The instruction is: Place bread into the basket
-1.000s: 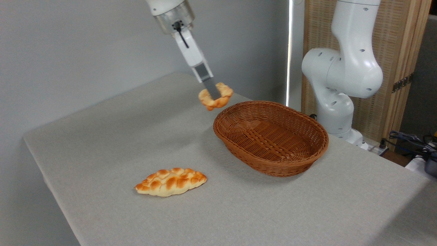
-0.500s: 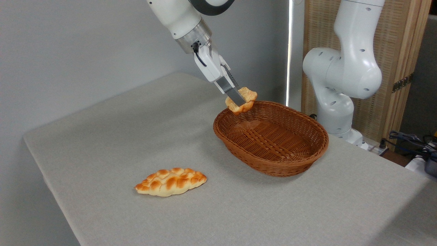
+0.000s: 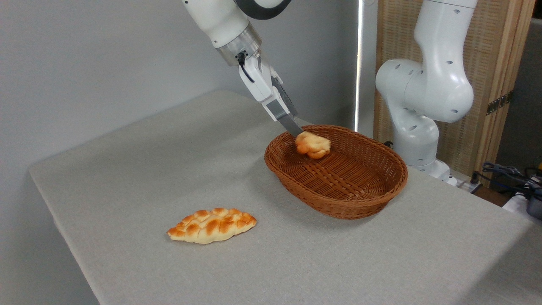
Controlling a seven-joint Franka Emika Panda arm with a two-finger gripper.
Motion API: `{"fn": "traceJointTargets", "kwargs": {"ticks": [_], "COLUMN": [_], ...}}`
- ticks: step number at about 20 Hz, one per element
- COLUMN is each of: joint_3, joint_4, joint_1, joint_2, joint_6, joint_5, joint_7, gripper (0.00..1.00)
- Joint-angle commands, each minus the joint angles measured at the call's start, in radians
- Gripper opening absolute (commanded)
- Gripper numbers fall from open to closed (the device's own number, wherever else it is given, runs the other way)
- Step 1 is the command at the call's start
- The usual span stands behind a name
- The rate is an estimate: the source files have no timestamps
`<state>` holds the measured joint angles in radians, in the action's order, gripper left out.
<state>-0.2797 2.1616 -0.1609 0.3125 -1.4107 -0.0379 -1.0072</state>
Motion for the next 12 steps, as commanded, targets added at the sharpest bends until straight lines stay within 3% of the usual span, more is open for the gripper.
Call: {"fn": "traceJointTargets", "kwargs": {"ticks": [1,5,7,8,10,12], "joint_3": [0.013,0.019,0.045,0.054,0.062,0.065], "joint_4": [-0.008,-0.075,-0.197,-0.282,-0.437,-0.52], "joint_1": [-0.009,0.001,0.014,0.029,0.105,0.155], "joint_2": [-0.003,-0.01,-0.055,-0.091,-0.154,-0.202], "joint_6": [-0.013,-0.06,-0.086,-0.089,-0.09,-0.105], "joint_5": [-0.011,-0.013,-0.026,-0.048,-0.118,-0.143], "joint_7": [-0.014,-0.011,-0.005,-0.001,0.041,0.053], "gripper": [1.0,1.0,1.0,1.0,1.0,1.0]}}
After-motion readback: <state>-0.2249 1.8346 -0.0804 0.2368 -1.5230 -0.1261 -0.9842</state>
